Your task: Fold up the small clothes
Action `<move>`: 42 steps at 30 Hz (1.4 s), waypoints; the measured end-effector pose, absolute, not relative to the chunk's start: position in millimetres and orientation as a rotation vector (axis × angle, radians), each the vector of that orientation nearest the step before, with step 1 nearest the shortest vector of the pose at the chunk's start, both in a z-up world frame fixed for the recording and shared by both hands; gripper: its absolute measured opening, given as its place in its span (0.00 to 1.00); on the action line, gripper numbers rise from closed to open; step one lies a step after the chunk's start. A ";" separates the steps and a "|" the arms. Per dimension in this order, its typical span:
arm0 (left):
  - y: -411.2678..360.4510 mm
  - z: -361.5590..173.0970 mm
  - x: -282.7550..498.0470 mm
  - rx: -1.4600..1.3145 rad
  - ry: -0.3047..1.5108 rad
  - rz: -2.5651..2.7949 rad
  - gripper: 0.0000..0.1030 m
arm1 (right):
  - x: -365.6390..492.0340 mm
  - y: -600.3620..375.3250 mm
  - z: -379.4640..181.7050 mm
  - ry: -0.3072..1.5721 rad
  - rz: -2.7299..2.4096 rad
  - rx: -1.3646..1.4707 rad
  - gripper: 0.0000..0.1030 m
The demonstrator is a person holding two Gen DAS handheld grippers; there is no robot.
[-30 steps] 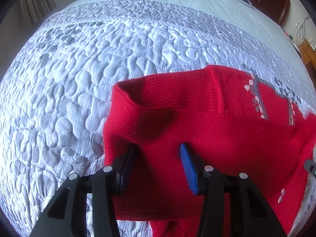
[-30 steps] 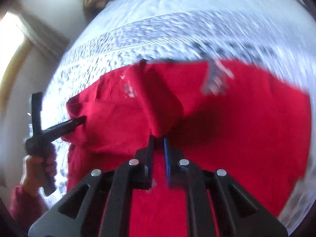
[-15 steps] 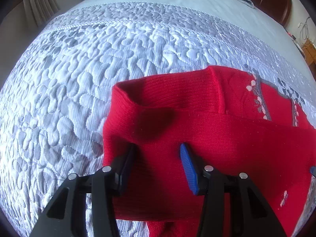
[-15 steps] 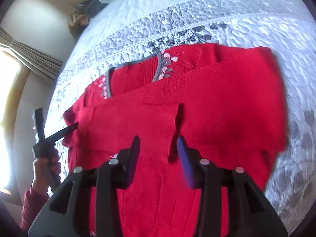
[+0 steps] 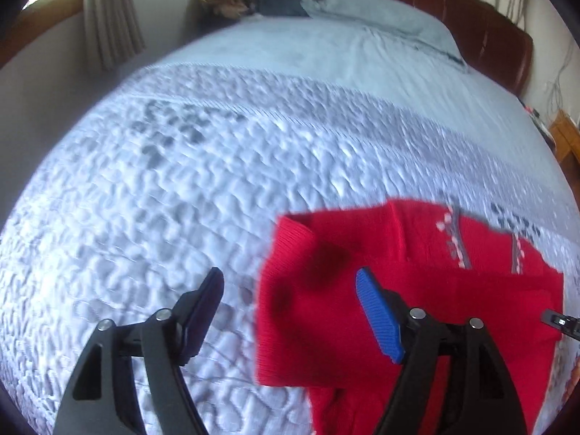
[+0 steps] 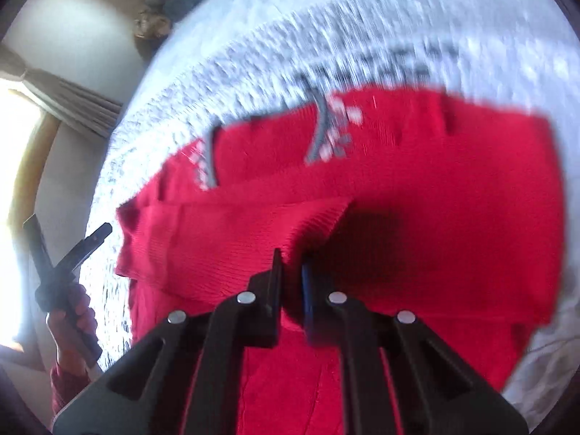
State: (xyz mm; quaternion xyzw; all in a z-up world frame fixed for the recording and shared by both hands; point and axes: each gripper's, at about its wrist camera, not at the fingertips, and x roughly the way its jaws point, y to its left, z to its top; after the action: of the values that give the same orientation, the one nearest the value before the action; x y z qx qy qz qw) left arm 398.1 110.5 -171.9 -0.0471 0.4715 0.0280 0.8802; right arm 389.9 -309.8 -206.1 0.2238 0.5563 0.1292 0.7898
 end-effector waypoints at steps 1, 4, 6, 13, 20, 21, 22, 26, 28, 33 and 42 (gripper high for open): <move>114.8 -168.7 399.2 -0.099 0.972 0.072 0.74 | 388.7 -314.7 -195.4 1.172 0.286 0.479 0.08; 114.3 -166.2 403.2 -0.040 0.960 0.102 0.74 | 386.4 -336.2 -171.0 1.112 0.251 0.447 0.08; 106.8 -172.2 403.9 0.006 0.962 0.114 0.74 | 385.0 -353.5 -161.1 1.086 0.202 0.407 0.08; 59.5 -214.2 410.4 0.140 1.043 0.084 0.74 | 382.3 -398.4 -205.4 1.188 0.046 0.368 0.09; 55.9 -243.7 419.9 0.151 1.100 0.099 0.76 | 375.9 -406.7 -243.4 1.219 0.028 0.400 0.09; 58.4 -244.8 421.0 0.139 1.108 0.093 0.77 | 375.5 -407.0 -244.9 1.218 0.029 0.400 0.09; 60.6 -245.1 421.7 0.137 1.112 0.090 0.77 | 375.3 -406.7 -245.3 1.219 0.029 0.402 0.09; 57.5 -247.2 420.6 0.161 1.103 0.100 0.77 | 374.2 -406.4 -251.2 1.211 0.018 0.410 0.10; 55.9 -248.9 420.6 0.170 1.098 0.110 0.77 | 374.4 -402.9 -252.7 1.204 0.014 0.393 0.10; 64.4 -233.6 398.4 0.112 1.123 0.096 0.77 | 347.3 -401.9 -227.3 1.157 -0.006 0.393 0.42; 76.8 -231.0 232.2 0.126 1.165 -0.048 0.79 | 180.3 -353.0 -213.2 1.213 0.043 0.277 0.47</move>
State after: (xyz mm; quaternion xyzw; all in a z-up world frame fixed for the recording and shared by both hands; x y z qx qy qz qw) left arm 232.2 76.8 -231.0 0.0595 0.5499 -0.0226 0.8328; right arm 180.3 -353.0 -213.2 0.1298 0.5682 0.0199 0.8124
